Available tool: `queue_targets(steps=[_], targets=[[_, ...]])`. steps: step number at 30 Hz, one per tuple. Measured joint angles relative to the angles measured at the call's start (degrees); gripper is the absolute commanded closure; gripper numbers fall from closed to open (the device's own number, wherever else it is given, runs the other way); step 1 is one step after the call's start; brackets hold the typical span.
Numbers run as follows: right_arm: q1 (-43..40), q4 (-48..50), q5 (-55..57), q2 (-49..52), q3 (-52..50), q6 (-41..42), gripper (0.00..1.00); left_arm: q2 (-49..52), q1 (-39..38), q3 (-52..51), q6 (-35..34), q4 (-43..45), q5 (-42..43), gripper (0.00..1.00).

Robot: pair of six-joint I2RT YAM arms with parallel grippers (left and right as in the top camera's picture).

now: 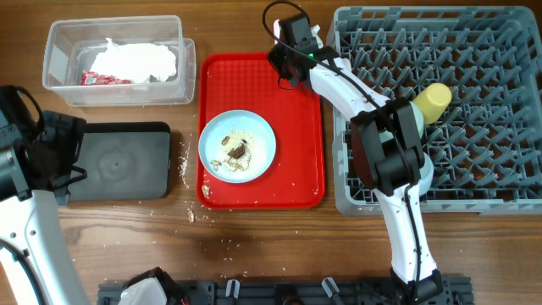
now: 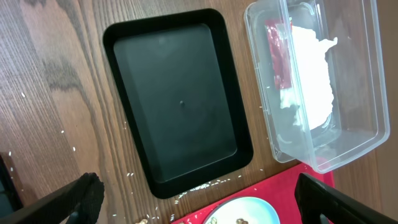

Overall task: Sort waste into correct bins and load items into the dishwasher rack
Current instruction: 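Carry the fork into the rack and release it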

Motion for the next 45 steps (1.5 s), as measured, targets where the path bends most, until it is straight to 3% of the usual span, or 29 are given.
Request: queue_targets(steps=[8,15,22,27,33,45], targets=[[-1.44,-2.97,-1.05,-1.29,-0.02,-8.13,0.96,0.0,0.0,0.0,0.0,0.0,0.0,0.0],[-3.1,-9.97,-1.09,-13.86,-0.07,-20.52,0.96,0.0,0.0,0.0,0.0,0.02,0.0,0.0],[-8.11,-29.51,-0.83,-26.71,0.09,-33.86,0.96,0.0,0.0,0.0,0.0,0.02,0.0,0.0],[-10.25,-42.62,4.37,-27.85,0.02,-34.75,0.96,0.0,0.0,0.0,0.0,0.02,0.0,0.0],[-10.49,-48.46,12.61,-27.85,-0.04,-32.7,0.96,0.0,0.0,0.0,0.0,0.02,0.0,0.0],[-10.49,-40.61,11.34,-28.0,-8.17,-34.99,0.94,0.0,0.0,0.0,0.0,0.0,0.0,0.0]])
